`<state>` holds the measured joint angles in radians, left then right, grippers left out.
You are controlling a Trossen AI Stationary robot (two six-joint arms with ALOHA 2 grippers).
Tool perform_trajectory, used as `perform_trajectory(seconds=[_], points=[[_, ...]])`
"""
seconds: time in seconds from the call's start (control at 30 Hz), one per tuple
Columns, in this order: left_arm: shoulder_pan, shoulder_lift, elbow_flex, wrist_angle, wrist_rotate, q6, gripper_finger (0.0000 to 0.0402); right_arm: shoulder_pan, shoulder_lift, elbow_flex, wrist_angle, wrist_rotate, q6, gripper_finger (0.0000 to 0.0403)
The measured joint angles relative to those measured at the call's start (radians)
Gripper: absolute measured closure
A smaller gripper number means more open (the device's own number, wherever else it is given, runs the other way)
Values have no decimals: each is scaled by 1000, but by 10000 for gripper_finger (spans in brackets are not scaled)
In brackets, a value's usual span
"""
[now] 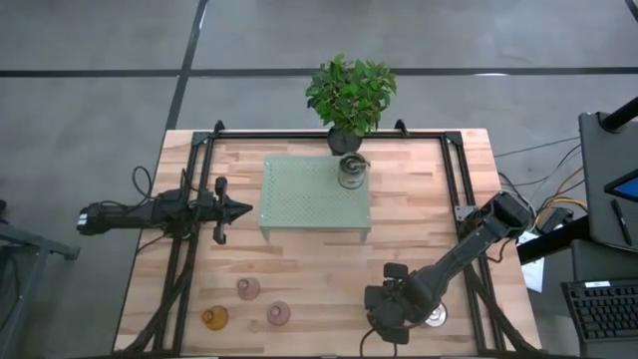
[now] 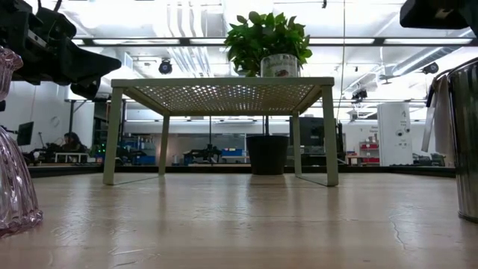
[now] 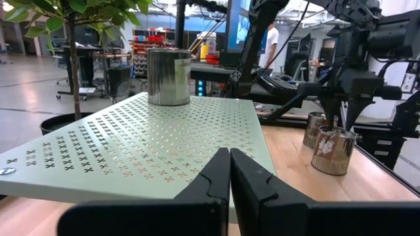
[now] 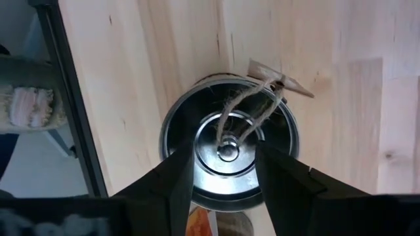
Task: Pick & Place candle stick holders
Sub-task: Put the silver scented candle on the shelf
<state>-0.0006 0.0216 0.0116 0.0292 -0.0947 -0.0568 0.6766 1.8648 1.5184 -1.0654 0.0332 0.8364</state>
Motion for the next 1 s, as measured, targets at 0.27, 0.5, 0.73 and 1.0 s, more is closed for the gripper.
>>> perform_trajectory(seconds=[0.27,0.5,0.73,1.0], points=[[0,0,0,0,0,0,392,2,0,-17,7,25,2,253],[0,0,0,0,0,0,392,6,-4,-61,49,26,2,263],[0,0,0,0,0,0,392,7,-5,-67,59,22,2,282],[0,0,0,0,0,0,392,7,-5,-67,57,18,2,319]])
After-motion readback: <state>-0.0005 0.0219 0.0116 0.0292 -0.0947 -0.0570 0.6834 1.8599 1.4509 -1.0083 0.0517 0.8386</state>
